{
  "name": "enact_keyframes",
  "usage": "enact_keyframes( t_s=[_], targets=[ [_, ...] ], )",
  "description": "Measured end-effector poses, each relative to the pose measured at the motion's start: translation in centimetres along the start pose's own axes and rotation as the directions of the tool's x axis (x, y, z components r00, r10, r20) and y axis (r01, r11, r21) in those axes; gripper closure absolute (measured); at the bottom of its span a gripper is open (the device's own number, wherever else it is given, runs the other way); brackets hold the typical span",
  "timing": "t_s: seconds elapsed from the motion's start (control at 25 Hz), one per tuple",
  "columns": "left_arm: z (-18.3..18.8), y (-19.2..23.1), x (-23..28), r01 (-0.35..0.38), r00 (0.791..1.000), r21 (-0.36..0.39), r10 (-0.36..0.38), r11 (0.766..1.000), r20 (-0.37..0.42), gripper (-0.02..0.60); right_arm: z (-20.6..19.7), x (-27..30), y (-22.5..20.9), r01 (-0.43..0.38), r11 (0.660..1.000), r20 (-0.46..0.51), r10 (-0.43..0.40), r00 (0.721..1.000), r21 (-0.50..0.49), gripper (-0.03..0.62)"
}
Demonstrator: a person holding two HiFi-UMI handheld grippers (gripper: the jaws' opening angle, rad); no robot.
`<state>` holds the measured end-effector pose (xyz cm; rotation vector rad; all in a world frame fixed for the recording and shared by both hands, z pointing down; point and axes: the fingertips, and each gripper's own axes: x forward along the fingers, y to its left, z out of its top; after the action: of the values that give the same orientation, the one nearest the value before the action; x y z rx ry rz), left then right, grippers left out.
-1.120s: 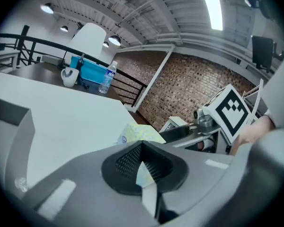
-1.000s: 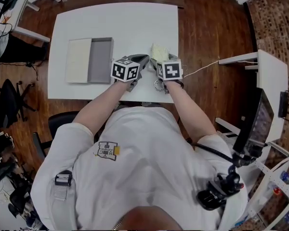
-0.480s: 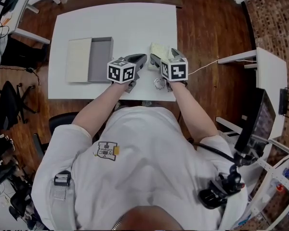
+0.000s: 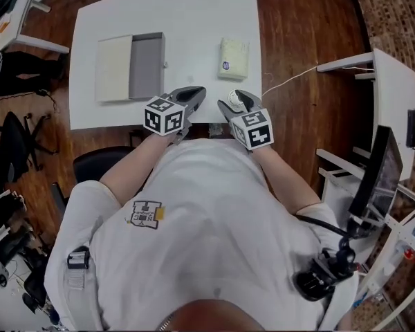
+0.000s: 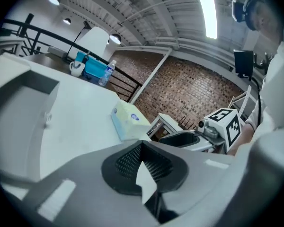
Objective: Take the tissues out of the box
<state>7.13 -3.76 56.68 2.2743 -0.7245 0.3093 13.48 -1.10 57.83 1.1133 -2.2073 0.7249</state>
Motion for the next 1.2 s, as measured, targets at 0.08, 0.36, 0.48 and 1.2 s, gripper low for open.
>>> enact_keyframes(
  t_s=[0.08, 0.36, 0.48, 1.2],
  targets=[
    [-2.6, 0.2, -0.4, -0.006, 0.999, -0.028, 0.005, 1.000, -0.035, 0.586, -2.9, 1.0, 0.7, -0.019, 0.999, -0.047, 0.021, 0.999, 0.032, 0.433],
    [-6.5, 1.5, -0.4, -0.034, 0.996, -0.044, 0.030, 0.998, -0.082, 0.586, -5.3, 2.9, 0.1, -0.015, 0.999, -0.093, 0.019, 0.995, 0.038, 0.582],
    [-6.2, 1.5, -0.1, -0.039, 0.997, -0.038, 0.036, 0.999, -0.072, 0.586, -5.2, 3.2, -0.2, -0.021, 0.999, -0.096, 0.023, 0.995, 0.026, 0.595],
    [-5.6, 0.9, 0.4, -0.040, 0.996, -0.017, 0.039, 0.999, -0.076, 0.586, -5.2, 3.9, 0.1, -0.063, 0.998, -0.130, 0.063, 0.990, 0.005, 0.597]
  ],
)
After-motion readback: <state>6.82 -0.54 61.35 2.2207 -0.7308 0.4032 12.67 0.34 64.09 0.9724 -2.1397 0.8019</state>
